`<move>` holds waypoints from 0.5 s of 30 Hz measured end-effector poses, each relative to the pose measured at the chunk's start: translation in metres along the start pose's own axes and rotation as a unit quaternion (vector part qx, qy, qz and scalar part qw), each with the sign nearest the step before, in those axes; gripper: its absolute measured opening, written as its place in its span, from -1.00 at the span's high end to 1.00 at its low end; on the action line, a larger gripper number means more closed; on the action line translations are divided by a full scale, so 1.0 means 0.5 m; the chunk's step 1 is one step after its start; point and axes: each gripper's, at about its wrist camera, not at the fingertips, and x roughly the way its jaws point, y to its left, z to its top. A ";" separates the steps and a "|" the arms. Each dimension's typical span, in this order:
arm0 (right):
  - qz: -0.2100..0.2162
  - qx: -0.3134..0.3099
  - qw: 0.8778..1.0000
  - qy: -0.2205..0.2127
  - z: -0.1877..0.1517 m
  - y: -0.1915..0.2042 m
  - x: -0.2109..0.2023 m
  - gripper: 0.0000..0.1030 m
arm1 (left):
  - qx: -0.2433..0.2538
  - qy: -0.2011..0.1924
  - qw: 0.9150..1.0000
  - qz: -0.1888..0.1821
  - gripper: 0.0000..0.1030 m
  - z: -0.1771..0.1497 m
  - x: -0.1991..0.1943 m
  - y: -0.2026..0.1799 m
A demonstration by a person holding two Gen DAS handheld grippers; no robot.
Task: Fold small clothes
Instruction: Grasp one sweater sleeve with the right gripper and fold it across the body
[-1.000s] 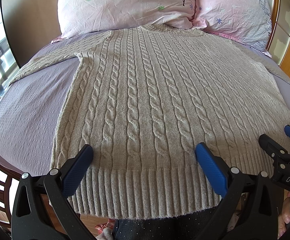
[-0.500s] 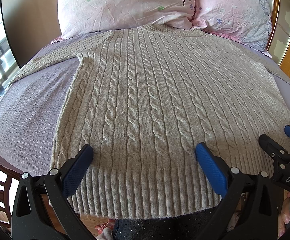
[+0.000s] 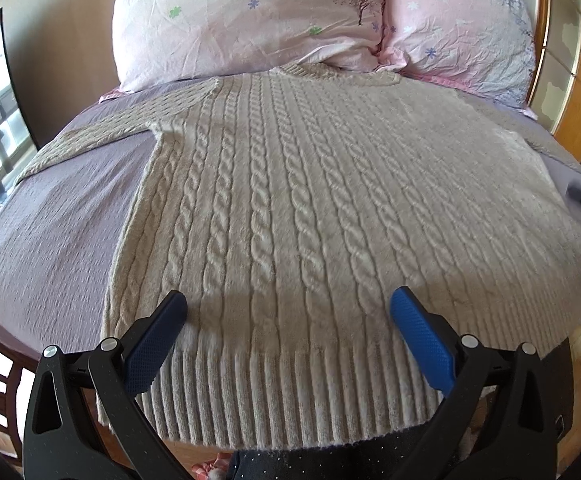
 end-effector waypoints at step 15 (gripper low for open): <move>-0.121 0.367 0.922 -0.013 0.262 -0.560 0.200 -0.08 | -0.050 -0.149 0.987 -0.042 -0.97 0.116 -0.014 0.053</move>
